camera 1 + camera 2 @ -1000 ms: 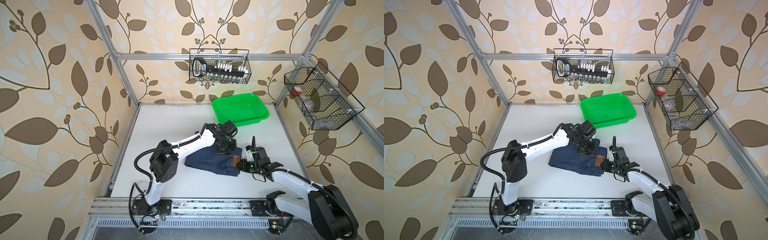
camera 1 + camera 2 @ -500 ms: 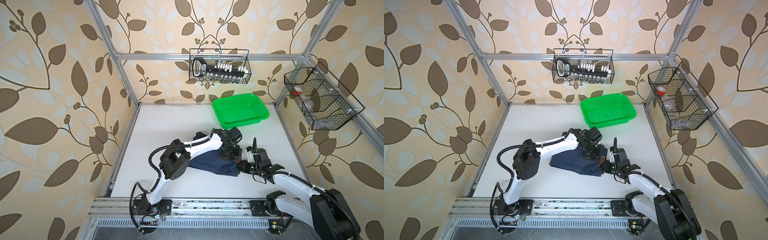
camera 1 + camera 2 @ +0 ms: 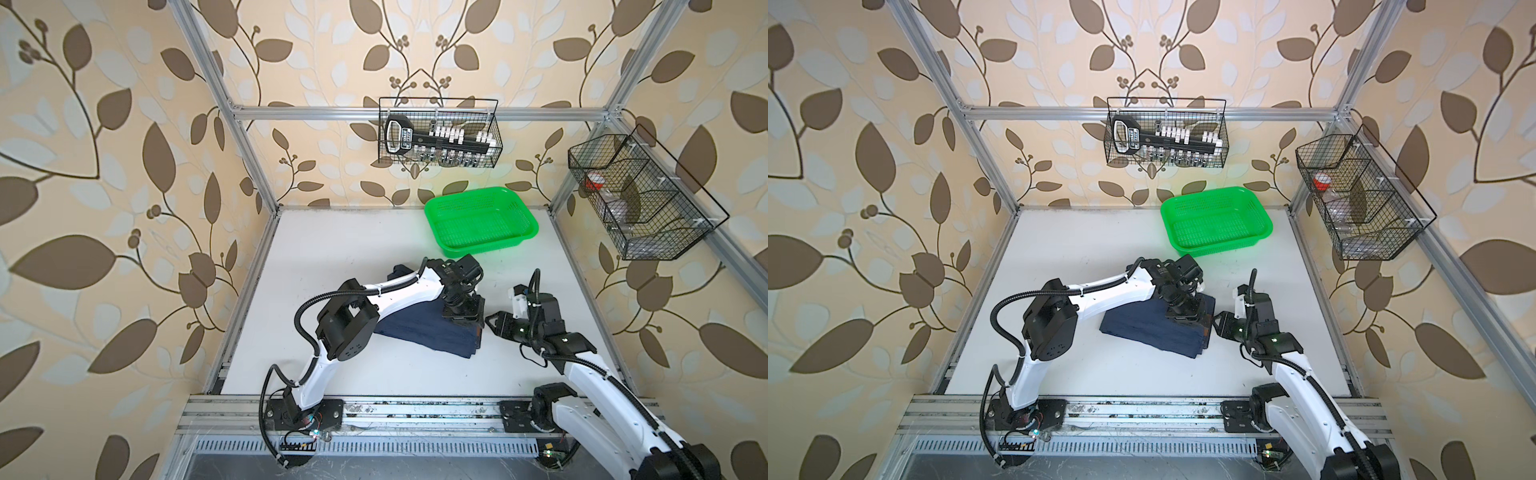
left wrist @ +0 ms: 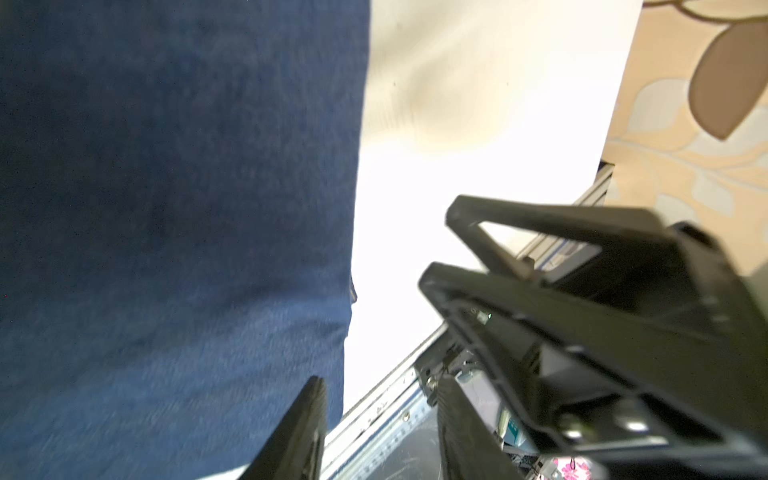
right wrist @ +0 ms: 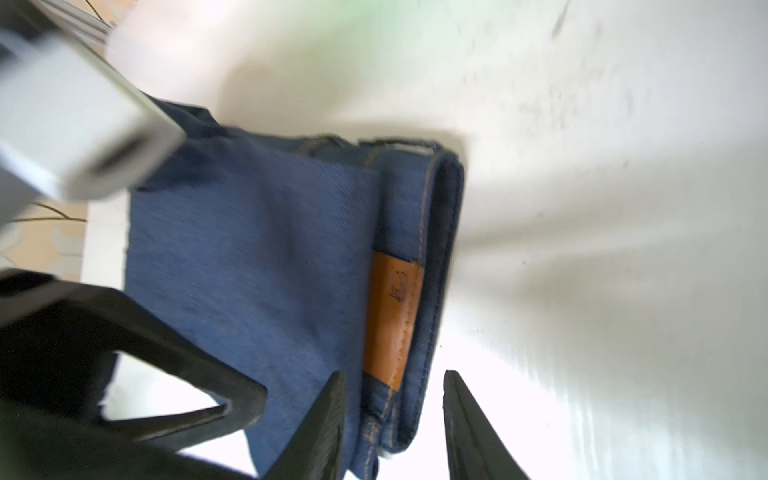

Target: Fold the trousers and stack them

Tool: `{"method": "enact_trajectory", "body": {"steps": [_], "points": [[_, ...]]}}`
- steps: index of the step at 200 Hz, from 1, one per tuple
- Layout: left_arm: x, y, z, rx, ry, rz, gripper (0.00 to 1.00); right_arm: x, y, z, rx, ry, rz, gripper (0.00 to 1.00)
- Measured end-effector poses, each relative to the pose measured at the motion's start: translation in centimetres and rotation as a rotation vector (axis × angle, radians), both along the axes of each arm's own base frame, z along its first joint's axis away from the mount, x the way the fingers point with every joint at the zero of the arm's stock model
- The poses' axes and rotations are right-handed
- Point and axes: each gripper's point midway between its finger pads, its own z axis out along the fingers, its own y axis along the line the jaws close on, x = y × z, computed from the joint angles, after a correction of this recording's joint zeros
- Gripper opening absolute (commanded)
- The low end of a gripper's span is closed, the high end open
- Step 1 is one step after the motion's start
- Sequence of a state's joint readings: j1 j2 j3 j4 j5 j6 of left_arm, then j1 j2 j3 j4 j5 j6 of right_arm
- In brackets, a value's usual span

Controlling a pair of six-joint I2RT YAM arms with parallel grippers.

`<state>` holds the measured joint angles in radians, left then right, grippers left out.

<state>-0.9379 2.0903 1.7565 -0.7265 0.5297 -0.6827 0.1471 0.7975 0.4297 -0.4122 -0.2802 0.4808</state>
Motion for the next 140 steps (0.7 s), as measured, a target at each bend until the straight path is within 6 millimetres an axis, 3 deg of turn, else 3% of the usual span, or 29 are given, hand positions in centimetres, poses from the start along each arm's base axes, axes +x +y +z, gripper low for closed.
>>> {"method": "enact_trajectory", "body": {"steps": [26,59,102,140], "points": [[1.5,2.8,2.4,-0.016,-0.027,0.035,0.5,0.6,0.3,2.0,-0.005,-0.027,0.025,0.4],[6.4,8.5,4.5,-0.001,-0.108,0.137,0.5,0.5,2.5,2.1,-0.014,-0.017,0.106,0.52],[11.6,15.3,2.3,0.125,-0.171,0.219,0.49,1.5,3.4,-1.2,-0.071,0.065,0.124,0.51],[14.1,19.0,-0.2,0.194,-0.17,0.244,0.47,2.4,3.2,-4.3,-0.143,0.127,0.116,0.41]]}}
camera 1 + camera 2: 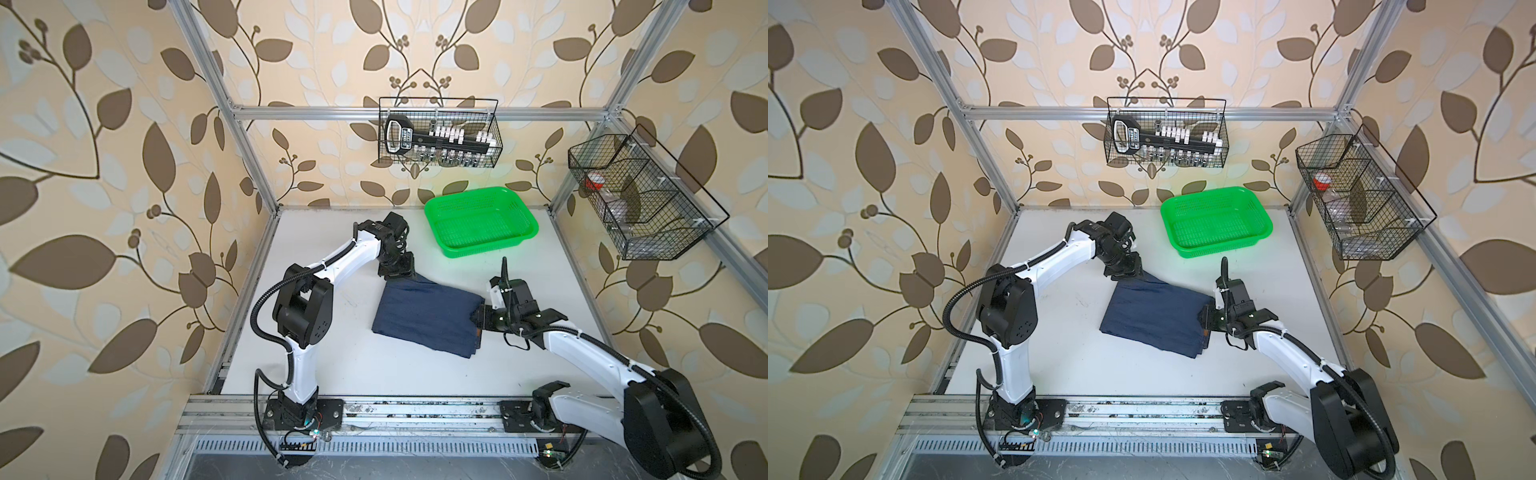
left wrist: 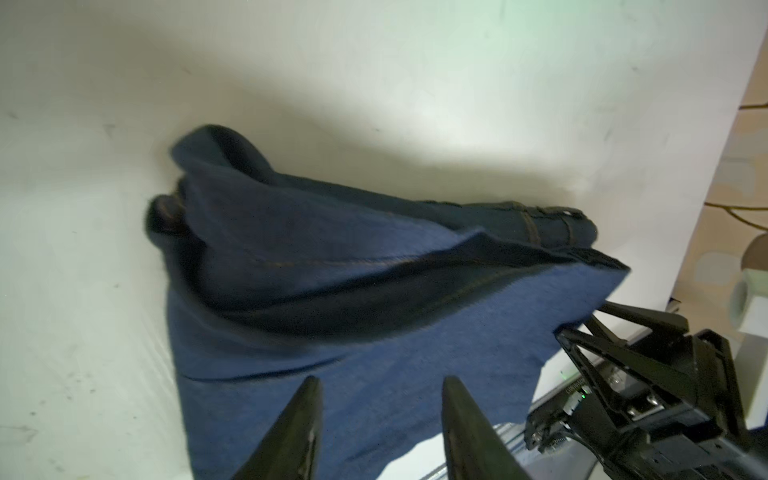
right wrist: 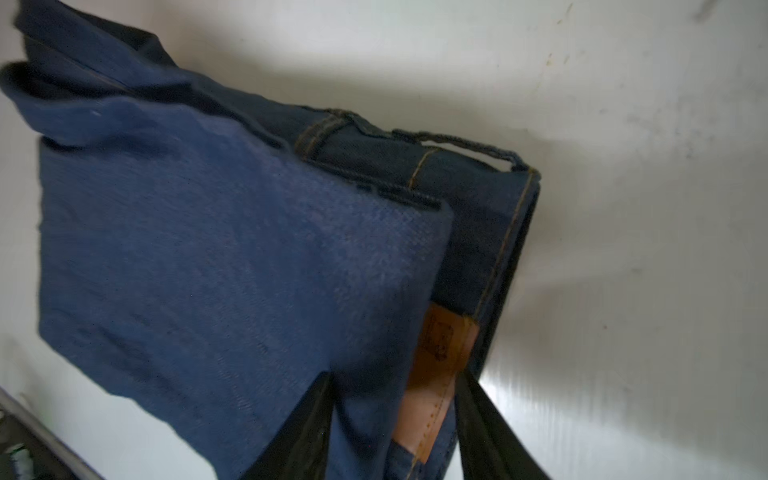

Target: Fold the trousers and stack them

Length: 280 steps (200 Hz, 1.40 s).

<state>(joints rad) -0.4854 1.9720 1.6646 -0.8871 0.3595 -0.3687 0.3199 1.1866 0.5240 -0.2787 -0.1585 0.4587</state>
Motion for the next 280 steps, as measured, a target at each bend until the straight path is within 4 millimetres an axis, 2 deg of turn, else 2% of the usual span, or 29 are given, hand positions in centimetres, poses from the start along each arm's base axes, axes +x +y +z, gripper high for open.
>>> {"method": "enact_trajectory", "body": {"steps": [24,39,69,100,126,158,176,192,208,231,261,280], "points": [[0.8,1.1,-2.3,0.031,0.03,0.0,0.47,0.3,-0.5,-1.2,-0.054,0.015,-0.006,0.31],[1.0,1.3,-3.5,0.044,0.048,-0.012,0.47,0.4,-0.9,-1.8,-0.089,0.02,-0.016,0.27],[1.0,1.4,-5.0,0.058,0.067,-0.031,0.47,0.6,-1.3,-2.4,-0.148,0.021,-0.021,0.26],[1.7,1.0,-5.8,0.06,0.072,-0.034,0.48,1.1,-1.8,-1.9,-0.185,0.004,-0.039,0.28],[1.8,0.9,-6.0,0.063,0.078,-0.035,0.5,1.6,-2.1,0.2,-0.21,-0.035,-0.041,0.33],[3.0,0.8,-4.5,0.051,0.036,-0.048,0.52,2.3,-1.8,5.2,-0.178,-0.162,-0.051,0.37],[3.6,0.6,-3.7,0.045,0.004,-0.059,0.53,1.8,-0.5,7.0,-0.144,-0.216,-0.017,0.39],[3.8,0.5,-3.4,0.039,-0.017,-0.072,0.54,0.9,1.3,7.6,-0.104,-0.242,0.035,0.41],[4.2,0.5,-3.3,0.034,-0.036,-0.085,0.54,-0.3,3.1,7.0,-0.072,-0.245,0.098,0.44],[4.7,0.2,-3.0,0.019,-0.073,-0.118,0.54,-1.8,5.1,4.4,-0.059,-0.203,0.166,0.47],[5.7,-0.3,-2.9,0.011,-0.146,-0.176,0.54,-2.5,5.9,0.9,-0.081,-0.13,0.195,0.48],[6.2,-0.2,-3.8,0.035,-0.155,-0.208,0.52,-2.4,6.1,-0.4,-0.098,-0.104,0.199,0.49]]}}
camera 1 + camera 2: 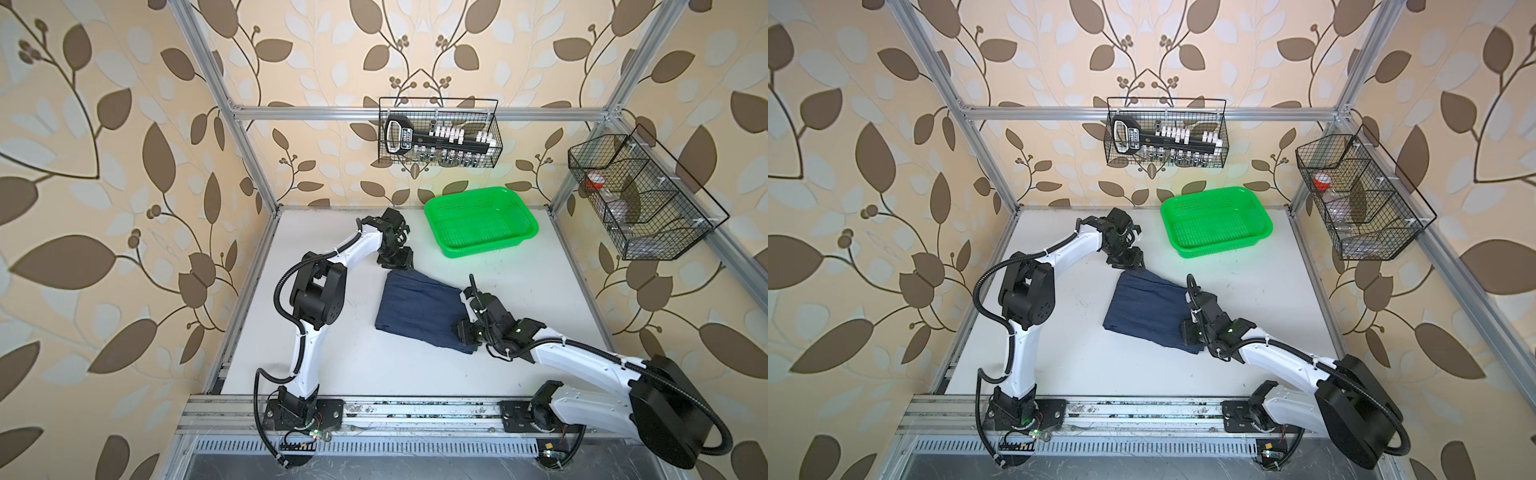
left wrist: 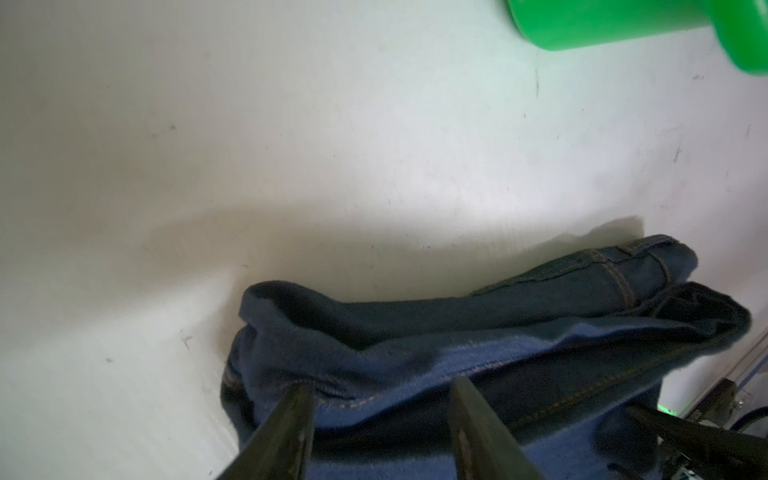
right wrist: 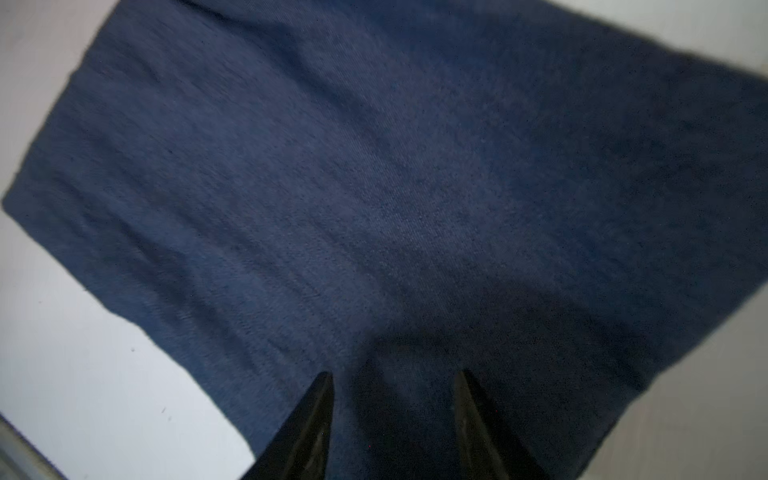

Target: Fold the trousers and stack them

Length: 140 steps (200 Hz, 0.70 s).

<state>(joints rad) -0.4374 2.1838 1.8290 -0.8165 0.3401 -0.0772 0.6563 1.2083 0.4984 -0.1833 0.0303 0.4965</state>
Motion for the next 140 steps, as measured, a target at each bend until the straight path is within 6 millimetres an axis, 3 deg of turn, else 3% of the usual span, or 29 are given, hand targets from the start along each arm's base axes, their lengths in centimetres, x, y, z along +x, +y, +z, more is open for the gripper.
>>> {"method": "enact_trajectory", "body": {"steps": [39,80,116,140], "points": [[-1.4,0.9,-3.8,0.048,0.059,-0.027,0.48,0.6,-0.3,-0.9,-0.028,0.004,0.002,0.51],[-1.9,2.3,-4.2,0.098,0.052,-0.019,0.47,2.0,-1.4,-0.9,-0.063,-0.007,-0.012,0.53],[-2.9,6.7,-4.5,0.176,0.089,0.064,0.48,3.0,-0.3,-1.2,-0.069,-0.011,0.021,0.54],[-2.1,10.3,-4.6,0.256,0.093,0.137,0.49,3.6,2.2,-1.4,-0.044,-0.022,0.073,0.54]]}}
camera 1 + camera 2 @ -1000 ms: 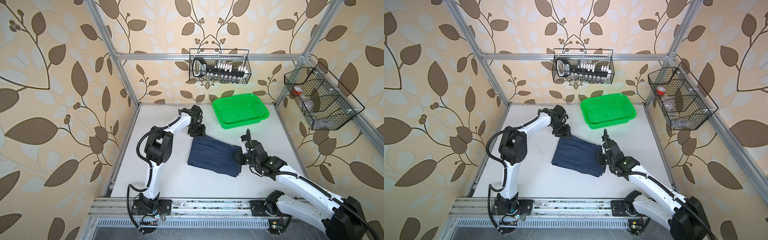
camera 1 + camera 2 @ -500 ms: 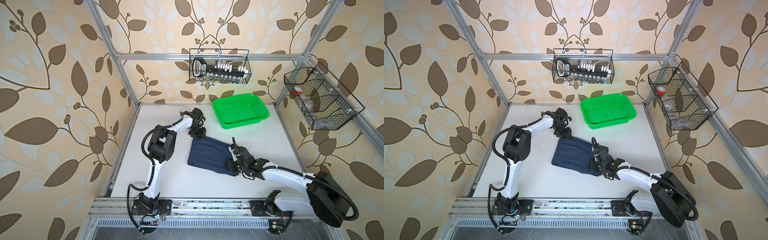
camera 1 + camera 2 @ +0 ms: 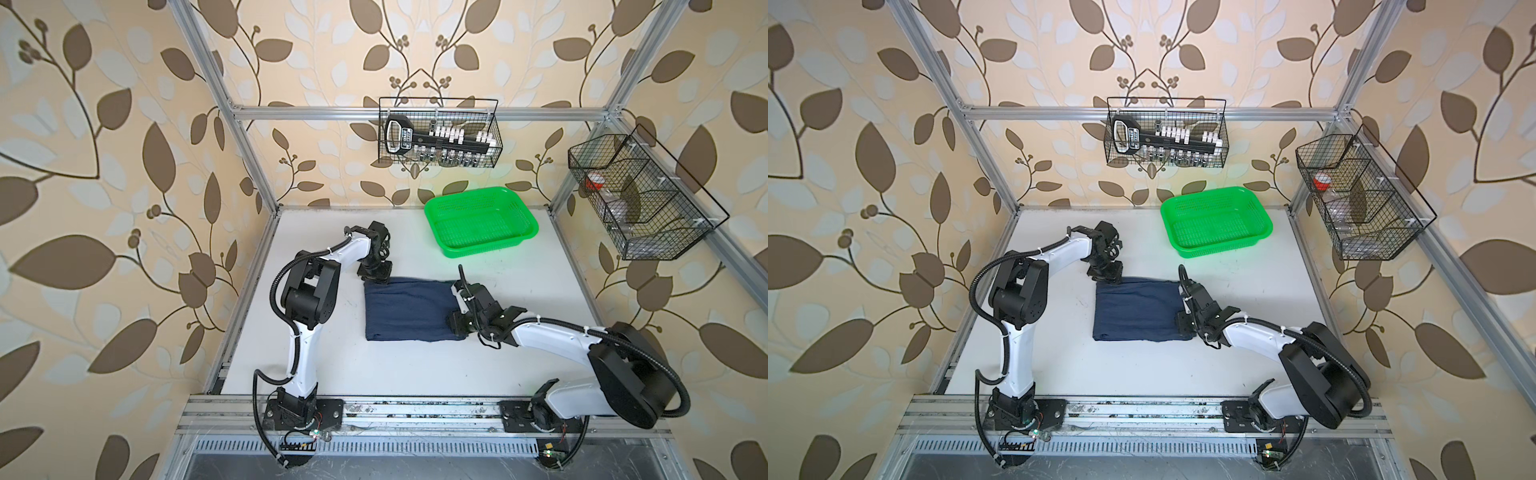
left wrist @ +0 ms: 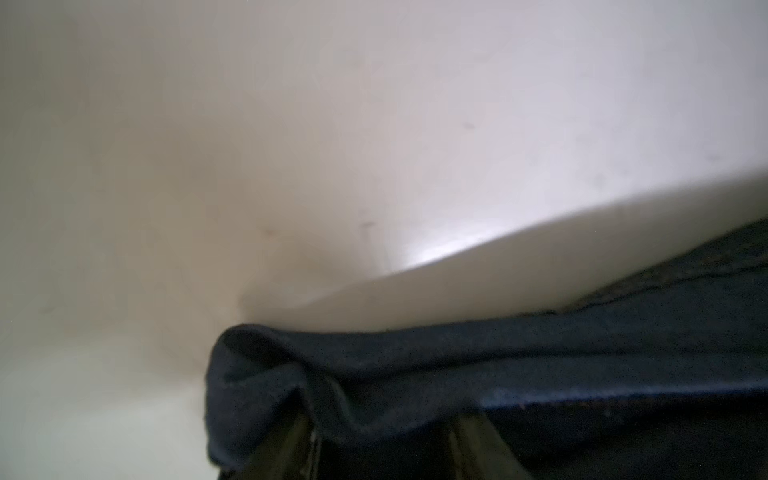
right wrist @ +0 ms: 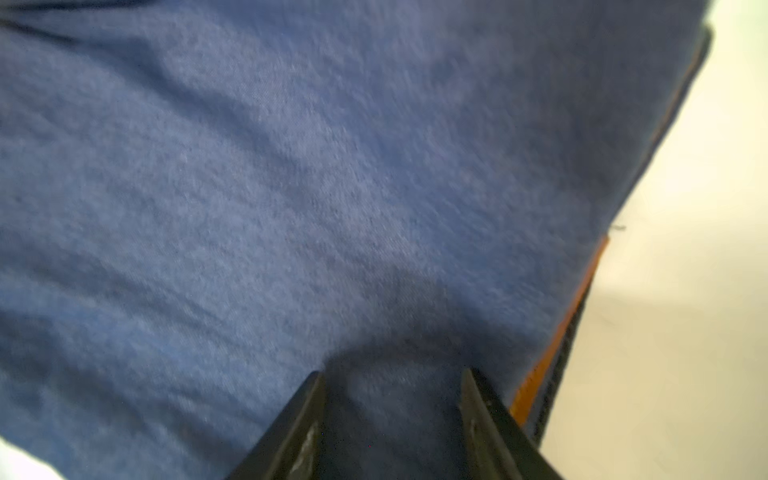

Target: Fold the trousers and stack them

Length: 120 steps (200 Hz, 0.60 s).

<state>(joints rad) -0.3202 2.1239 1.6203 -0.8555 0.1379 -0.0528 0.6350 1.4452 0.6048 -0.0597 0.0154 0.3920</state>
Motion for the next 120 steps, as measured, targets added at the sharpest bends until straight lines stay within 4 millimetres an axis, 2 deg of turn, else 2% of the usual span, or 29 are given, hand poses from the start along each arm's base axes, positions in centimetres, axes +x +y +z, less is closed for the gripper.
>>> {"method": "enact_trajectory", "body": {"steps": [20,37,63,94,108,120], "points": [[1.0,2.9,0.3,0.076,-0.013,0.051,0.51,0.4,2.6,0.0,0.03,-0.01,0.047,0.55],[2.6,5.3,0.7,0.132,-0.033,0.095,0.52,0.8,4.6,0.0,0.054,-0.015,0.079,0.55],[5.2,7.4,2.1,0.185,-0.08,0.137,0.54,1.5,6.9,0.4,0.088,-0.015,0.11,0.59],[6.7,7.8,5.4,0.197,-0.129,0.159,0.55,1.8,8.2,1.8,0.133,-0.025,0.143,0.67],[6.5,7.6,6.9,0.18,-0.138,0.179,0.56,1.7,8.4,3.0,0.157,-0.039,0.16,0.7],[5.3,7.0,8.2,0.145,-0.126,0.207,0.56,1.6,8.4,4.7,0.183,-0.067,0.169,0.72]]}}
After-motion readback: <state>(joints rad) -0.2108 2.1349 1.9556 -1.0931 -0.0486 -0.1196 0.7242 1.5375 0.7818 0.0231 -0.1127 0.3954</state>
